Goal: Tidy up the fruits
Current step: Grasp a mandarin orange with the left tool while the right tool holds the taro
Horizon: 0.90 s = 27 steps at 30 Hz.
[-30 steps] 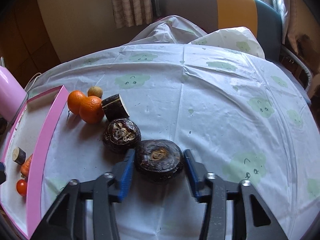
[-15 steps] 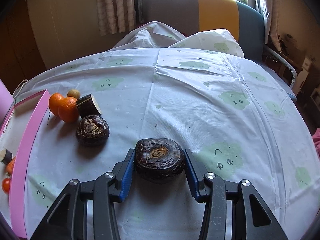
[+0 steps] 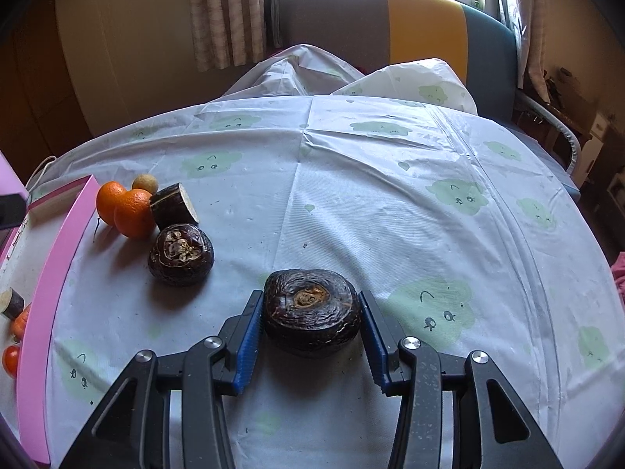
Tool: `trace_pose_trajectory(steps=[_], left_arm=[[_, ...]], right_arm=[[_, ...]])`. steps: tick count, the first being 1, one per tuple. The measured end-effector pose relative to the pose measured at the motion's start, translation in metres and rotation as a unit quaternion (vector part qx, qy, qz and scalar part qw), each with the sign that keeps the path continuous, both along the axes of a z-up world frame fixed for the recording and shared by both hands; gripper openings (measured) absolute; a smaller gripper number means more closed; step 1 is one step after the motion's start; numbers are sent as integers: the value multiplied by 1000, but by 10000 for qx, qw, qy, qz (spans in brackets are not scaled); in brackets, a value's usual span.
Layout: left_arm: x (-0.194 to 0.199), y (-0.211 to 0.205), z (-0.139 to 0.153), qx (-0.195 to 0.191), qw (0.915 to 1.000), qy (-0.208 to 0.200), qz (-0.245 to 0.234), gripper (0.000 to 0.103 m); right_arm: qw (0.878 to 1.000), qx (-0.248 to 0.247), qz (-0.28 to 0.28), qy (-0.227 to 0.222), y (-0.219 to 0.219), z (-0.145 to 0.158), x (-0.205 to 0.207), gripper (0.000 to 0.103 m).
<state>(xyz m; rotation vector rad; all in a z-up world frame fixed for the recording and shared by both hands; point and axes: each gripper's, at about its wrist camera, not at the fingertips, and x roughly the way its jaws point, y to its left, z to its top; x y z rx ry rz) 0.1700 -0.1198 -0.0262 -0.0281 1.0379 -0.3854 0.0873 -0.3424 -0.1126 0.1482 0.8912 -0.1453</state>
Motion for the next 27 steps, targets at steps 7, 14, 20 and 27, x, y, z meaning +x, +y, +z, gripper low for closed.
trace_pose_trajectory(steps=[7, 14, 20, 27], left_arm=[[39, -22, -13, 25, 9998, 200, 14, 35], [67, -38, -43, 398, 9982, 431, 139, 35], [68, -42, -46, 531, 9982, 257, 115, 36], [59, -47, -44, 780, 9968, 156, -71, 38]], right_arm=[[9999, 117, -1, -52, -3, -1, -1, 48], [9997, 215, 14, -102, -5, -2, -1, 50], [9996, 254, 19, -124, -5, -2, -1, 50], [9996, 255, 17, -130, -5, -3, -1, 50]])
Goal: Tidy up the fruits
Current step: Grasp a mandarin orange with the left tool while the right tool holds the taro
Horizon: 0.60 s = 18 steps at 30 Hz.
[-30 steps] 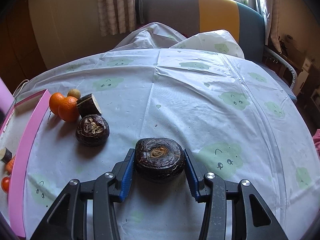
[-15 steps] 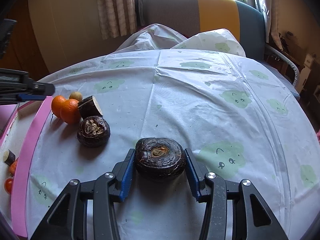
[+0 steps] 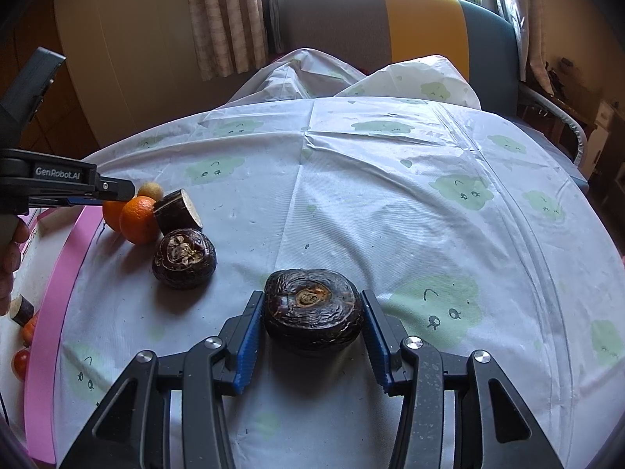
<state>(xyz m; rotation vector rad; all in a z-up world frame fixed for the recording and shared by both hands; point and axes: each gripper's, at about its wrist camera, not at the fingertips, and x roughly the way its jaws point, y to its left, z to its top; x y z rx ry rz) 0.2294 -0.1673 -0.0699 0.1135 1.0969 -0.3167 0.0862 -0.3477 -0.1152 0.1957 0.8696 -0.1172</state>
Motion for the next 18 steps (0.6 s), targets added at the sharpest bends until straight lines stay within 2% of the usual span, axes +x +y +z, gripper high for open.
trace_pose_trajectory(steps=[6, 10, 18], left_arm=[[-2, -2, -5, -32, 10000, 72, -61, 40], [-7, 5, -2, -168, 9999, 29, 13, 36], [-34, 28, 27, -501, 9984, -235, 150, 36]], right_arm=[[10000, -13, 0, -6, -1, 0, -1, 50], [10000, -59, 1, 8, 1, 0, 0, 50], [9999, -111, -6, 16, 1, 0, 0, 49]])
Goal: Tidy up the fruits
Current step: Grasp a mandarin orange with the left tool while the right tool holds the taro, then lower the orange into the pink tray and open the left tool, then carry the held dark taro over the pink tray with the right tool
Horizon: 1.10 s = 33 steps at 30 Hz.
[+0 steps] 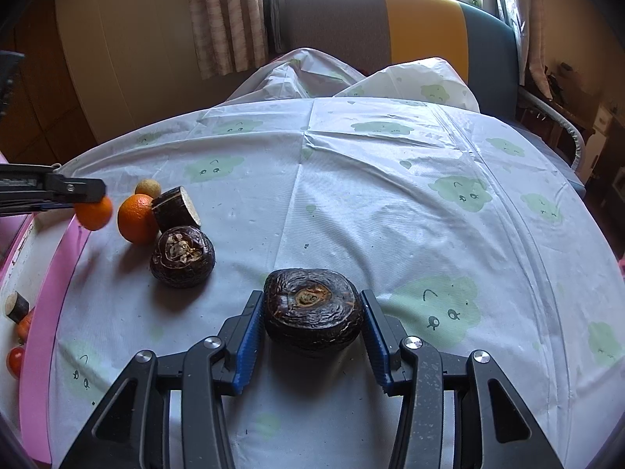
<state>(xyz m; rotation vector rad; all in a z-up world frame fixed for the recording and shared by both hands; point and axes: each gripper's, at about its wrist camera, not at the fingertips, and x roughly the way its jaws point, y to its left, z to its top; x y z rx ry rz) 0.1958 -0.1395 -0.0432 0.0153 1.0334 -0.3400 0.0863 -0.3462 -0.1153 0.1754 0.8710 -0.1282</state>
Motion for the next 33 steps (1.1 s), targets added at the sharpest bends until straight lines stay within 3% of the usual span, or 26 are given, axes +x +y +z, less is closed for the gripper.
trace_pose_trajectory(steps=[10, 16, 24, 33], left_arm=[[-37, 80, 27, -75, 9982, -218, 559, 36], [-37, 137, 5, 38, 9935, 8, 1134, 36], [-38, 155, -23, -51, 9910, 153, 1328, 37], [-48, 160, -16, -300, 9900, 64, 1376, 39]], right_arm=[[10000, -70, 4, 10, 1, 0, 0, 49], [9999, -153, 9, 31, 3, 0, 0, 49], [9994, -338, 14, 85, 8, 0, 1, 48], [9990, -425, 11, 111, 10, 0, 2, 48]])
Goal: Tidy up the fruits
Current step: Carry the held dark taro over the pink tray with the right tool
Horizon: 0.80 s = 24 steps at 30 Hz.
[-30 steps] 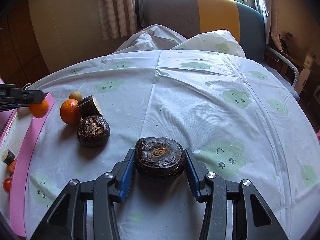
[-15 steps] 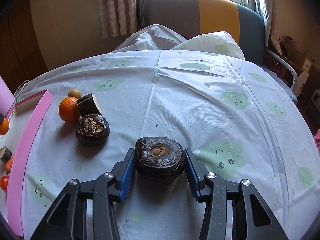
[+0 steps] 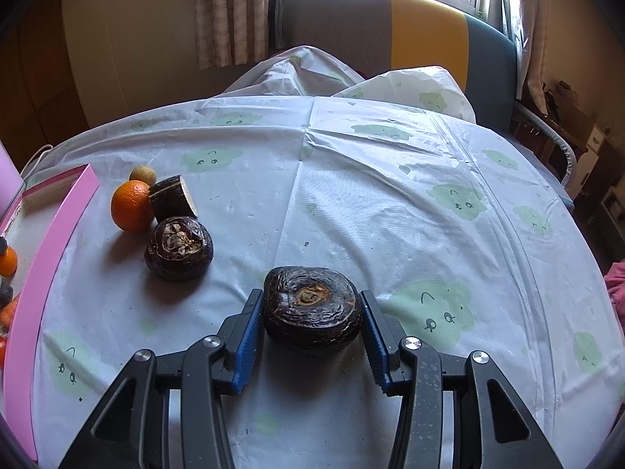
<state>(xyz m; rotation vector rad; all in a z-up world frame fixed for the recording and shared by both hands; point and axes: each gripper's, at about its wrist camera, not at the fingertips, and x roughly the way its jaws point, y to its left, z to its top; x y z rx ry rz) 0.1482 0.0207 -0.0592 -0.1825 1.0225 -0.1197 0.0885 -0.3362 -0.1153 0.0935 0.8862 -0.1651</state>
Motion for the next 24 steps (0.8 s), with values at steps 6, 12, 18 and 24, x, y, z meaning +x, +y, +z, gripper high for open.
trace_pose_trajectory(steps=[6, 12, 18, 24], left_arm=[[-18, 8, 21, 34, 9994, -229, 261, 40], [-47, 7, 27, 333, 9982, -393, 310, 40], [-74, 4, 29, 526, 9968, -554, 246, 40], [-90, 0, 31, 612, 9956, -699, 83, 40]], right_arm=[[10000, -7, -4, -1, 1, 0, 0, 48], [10000, -9, -4, 1, 1, 0, 0, 48], [10000, -32, -2, 28, 2, 1, 0, 48], [9999, -98, 14, 113, 6, 3, -2, 46]])
